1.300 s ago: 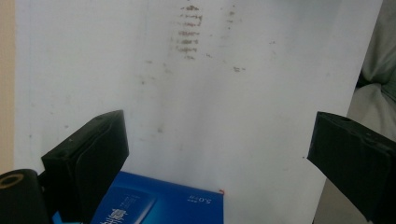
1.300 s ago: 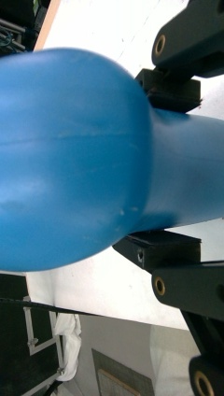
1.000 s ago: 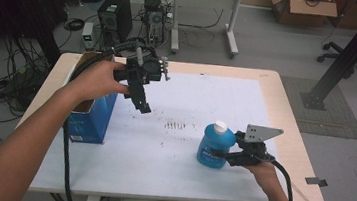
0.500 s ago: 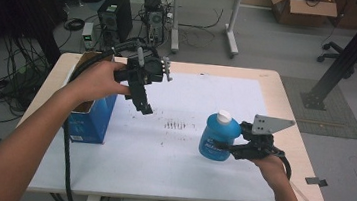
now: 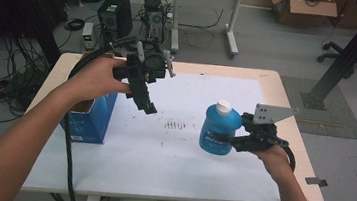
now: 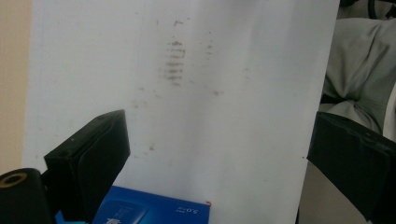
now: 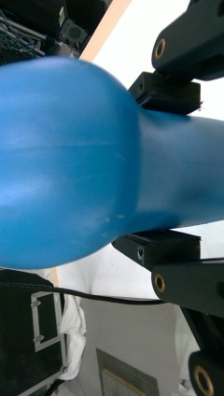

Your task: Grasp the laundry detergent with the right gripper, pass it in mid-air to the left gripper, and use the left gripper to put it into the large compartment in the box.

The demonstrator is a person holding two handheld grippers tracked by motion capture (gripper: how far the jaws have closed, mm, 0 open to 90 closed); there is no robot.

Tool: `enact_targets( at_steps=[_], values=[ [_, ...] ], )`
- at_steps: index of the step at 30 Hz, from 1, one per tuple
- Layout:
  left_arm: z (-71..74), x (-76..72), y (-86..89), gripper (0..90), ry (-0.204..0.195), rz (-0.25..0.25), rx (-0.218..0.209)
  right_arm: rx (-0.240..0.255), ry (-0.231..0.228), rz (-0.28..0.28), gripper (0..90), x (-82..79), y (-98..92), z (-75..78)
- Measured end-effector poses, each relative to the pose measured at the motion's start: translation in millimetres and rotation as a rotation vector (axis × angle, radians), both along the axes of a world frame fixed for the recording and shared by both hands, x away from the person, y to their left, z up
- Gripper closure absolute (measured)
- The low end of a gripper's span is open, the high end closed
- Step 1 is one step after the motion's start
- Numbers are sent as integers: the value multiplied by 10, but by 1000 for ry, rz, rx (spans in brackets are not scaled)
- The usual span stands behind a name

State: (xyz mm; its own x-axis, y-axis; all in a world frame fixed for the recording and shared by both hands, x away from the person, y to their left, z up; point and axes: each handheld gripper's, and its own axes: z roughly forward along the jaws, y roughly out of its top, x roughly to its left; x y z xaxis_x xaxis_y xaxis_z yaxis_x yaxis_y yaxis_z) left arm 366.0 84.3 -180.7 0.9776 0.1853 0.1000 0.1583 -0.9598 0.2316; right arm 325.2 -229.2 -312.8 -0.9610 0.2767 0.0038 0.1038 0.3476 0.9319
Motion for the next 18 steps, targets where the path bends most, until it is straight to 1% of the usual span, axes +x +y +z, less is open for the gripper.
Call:
enact_targets(
  at_steps=[1, 2, 3, 4, 5, 8, 10, 11, 18],
  values=[
    [34, -28, -22, 59, -5, -9, 7, -5, -2, 1, 437, 2, 2, 28],
    [34, -28, -22, 59, -5, -9, 7, -5, -2, 1, 437, 2, 2, 28],
    [71, -56, -43, 58, -10, -15, 14, -3, 2, 5, 437, 16, -2, 68],
    [71, -56, -43, 58, -10, -15, 14, -2, 2, 6, 437, 19, -3, 77],
    [116, -83, -65, 58, -17, -21, 13, 3, 4, 8, 437, 21, -4, 98],
    [174, -120, -96, 58, -23, -29, 17, 17, 8, 17, 437, 22, 2, 141],
    [190, -129, -104, 59, -24, -31, 18, 19, 6, 26, 437, 21, 21, 168],
    [234, -155, -129, 56, -28, -41, 21, 17, 4, 32, 437, 20, 40, 183],
    [351, -234, -191, 58, -42, -65, 24, 14, 6, 69, 437, 25, 176, 197]
  ],
)
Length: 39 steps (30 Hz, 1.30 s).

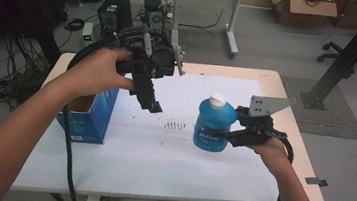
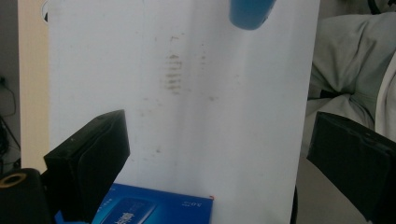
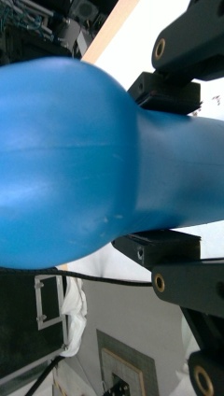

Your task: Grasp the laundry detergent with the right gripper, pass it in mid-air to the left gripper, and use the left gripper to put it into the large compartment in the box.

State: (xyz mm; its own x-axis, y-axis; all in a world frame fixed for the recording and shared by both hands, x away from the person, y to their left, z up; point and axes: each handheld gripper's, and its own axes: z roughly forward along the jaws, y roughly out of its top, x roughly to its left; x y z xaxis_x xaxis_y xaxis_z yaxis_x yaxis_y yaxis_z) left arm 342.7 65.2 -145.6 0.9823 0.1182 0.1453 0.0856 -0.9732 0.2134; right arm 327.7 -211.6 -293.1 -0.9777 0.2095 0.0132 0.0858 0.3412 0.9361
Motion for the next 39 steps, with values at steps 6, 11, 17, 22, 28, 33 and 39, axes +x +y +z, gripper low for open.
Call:
enact_targets(
  at_steps=[6, 11, 17, 22, 28, 33, 39],
  values=[
    [26, -43, -35, 58, -1, -16, 6, -9, 8, 30, 438, 0, 127, -23],
    [14, -97, -68, 58, 6, -32, 7, -9, 17, 73, 438, 4, 263, -51],
    [8, -167, -91, 58, 20, -60, 8, -19, 30, 130, 438, 28, 429, -96],
    [12, -206, -86, 58, 26, -71, 6, -19, 42, 157, 439, 47, 499, -133],
    [-10, -253, -90, 58, 37, -84, 7, -32, 60, 199, 439, 77, 639, -199],
    [-15, -287, -116, 56, 44, -95, 14, -40, 66, 226, 439, 89, 716, -215],
    [-23, -318, -145, 55, 51, -99, 17, -50, 69, 249, 439, 108, 789, -230]
  ],
)
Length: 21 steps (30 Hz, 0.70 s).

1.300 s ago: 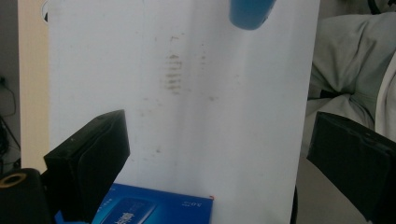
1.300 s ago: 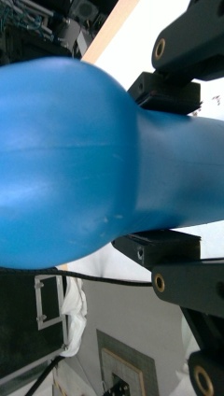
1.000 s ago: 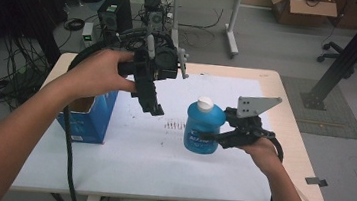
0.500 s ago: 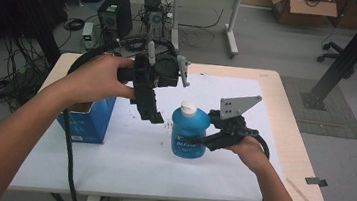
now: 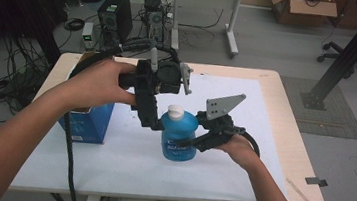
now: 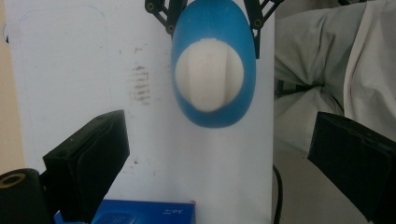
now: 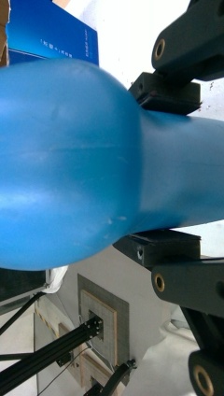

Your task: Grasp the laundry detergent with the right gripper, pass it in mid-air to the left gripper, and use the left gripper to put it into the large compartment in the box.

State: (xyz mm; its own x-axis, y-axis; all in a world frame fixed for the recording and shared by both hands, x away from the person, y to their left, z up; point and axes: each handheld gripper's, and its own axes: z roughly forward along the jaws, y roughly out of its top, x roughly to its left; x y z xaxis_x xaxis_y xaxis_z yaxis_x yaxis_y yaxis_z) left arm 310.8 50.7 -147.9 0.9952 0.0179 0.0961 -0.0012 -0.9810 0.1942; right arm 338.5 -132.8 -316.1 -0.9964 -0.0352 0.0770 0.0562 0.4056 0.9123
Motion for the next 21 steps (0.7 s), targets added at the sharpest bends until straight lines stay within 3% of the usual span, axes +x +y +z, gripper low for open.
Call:
enact_targets(
  at_steps=[21],
  values=[
    [-166, 62, -150, 54, 13, -13, 3, -15, -1, 17, 439, 1, 95, 9]
  ],
)
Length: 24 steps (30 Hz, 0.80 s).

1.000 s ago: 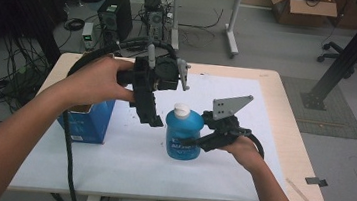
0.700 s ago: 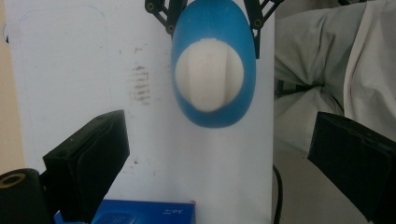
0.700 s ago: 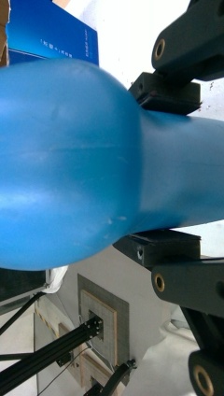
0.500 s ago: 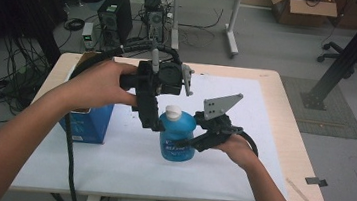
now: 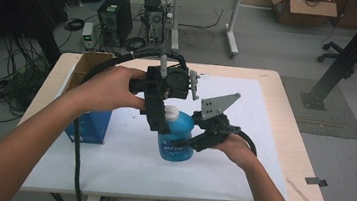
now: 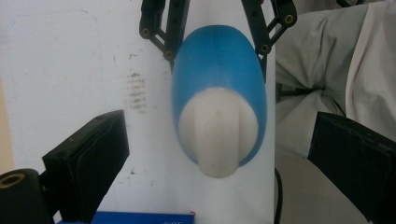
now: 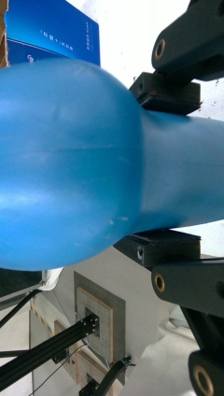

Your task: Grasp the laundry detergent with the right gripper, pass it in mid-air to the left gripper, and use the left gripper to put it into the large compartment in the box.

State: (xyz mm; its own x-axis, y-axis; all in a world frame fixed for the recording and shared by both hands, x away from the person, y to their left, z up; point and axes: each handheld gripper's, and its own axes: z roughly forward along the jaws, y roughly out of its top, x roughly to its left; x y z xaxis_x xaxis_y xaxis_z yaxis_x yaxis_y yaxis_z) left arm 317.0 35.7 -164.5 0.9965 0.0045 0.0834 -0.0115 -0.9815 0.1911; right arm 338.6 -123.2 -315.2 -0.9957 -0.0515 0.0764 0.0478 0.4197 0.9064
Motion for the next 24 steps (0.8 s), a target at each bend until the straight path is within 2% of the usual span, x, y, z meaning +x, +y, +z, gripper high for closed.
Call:
enact_targets(
  at_steps=[11, 24],
  values=[
    [-157, 39, -47, 55, 20, -3, 4, -3, 1, -4, 439, -4, -6, 4],
    [-289, 56, -76, 67, 24, -5, 10, -1, 0, -8, 439, -5, -3, 1]
  ],
)
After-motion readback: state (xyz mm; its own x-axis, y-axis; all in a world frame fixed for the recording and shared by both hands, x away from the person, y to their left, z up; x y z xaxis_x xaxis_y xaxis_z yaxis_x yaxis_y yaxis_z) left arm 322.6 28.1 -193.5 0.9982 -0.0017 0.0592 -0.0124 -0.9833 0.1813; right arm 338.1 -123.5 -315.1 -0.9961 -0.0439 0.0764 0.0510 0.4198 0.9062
